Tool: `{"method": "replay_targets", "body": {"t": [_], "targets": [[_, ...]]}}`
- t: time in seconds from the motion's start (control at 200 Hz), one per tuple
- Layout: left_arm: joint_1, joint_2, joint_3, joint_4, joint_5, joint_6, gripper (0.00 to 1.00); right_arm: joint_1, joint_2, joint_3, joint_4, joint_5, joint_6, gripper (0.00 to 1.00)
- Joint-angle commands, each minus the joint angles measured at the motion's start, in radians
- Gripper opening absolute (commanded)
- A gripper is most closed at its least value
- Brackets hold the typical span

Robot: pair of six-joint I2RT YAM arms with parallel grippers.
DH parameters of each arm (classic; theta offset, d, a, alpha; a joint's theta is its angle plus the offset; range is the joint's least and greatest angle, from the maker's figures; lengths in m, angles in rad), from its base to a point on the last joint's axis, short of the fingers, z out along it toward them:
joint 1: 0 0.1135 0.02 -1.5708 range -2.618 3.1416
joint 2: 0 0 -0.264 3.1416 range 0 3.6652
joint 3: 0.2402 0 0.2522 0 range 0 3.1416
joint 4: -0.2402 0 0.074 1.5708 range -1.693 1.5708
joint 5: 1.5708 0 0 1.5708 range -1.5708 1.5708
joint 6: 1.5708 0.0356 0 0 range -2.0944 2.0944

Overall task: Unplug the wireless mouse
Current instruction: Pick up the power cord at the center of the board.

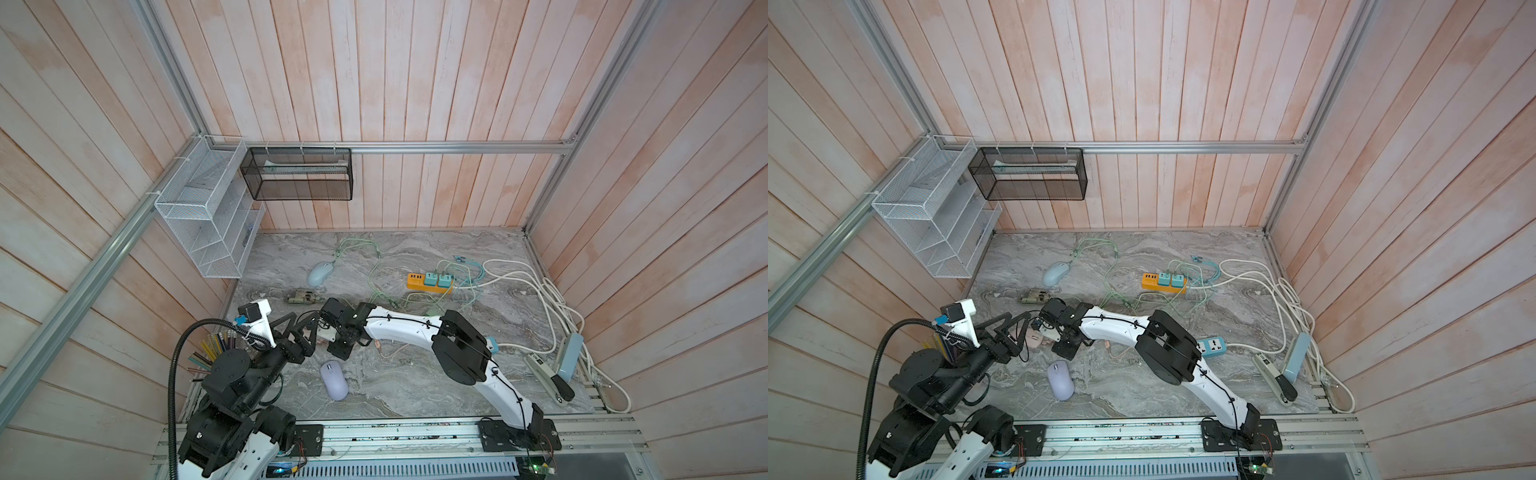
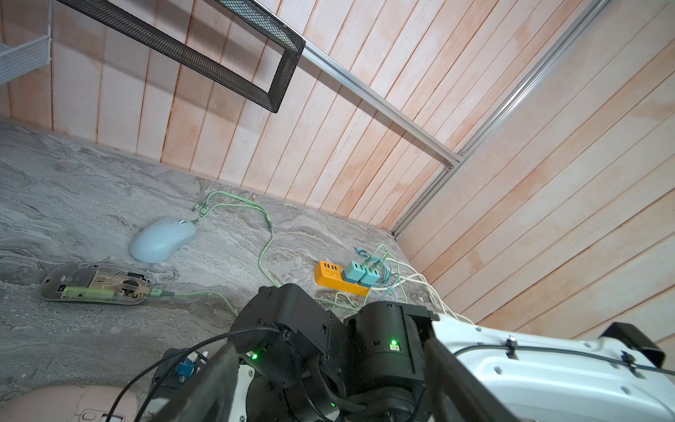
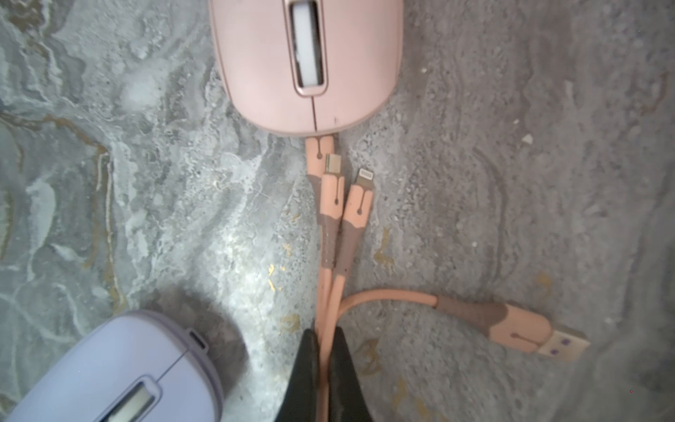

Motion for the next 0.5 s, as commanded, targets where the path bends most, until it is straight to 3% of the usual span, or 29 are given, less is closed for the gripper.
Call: {"method": "replay_targets", "body": {"t": [0.0,0.325,0.495], "targets": [[0.004,-0.006,0.035,-0.015,0.005,0.026,0.81,-0.027,-0.004,-0.056,-0.056,-0.052,0.023,0.00],[0.004,0.017,0.071,-0.034,0.005,0.052,0.81,-0.195,-0.294,-0.267,0.141,-0.404,0.144,0.00],[0.004,0.020,0.057,-0.002,0.029,0.059,0.81,-0.291,-0.467,-0.426,0.276,-0.579,0.277,0.00]]}}
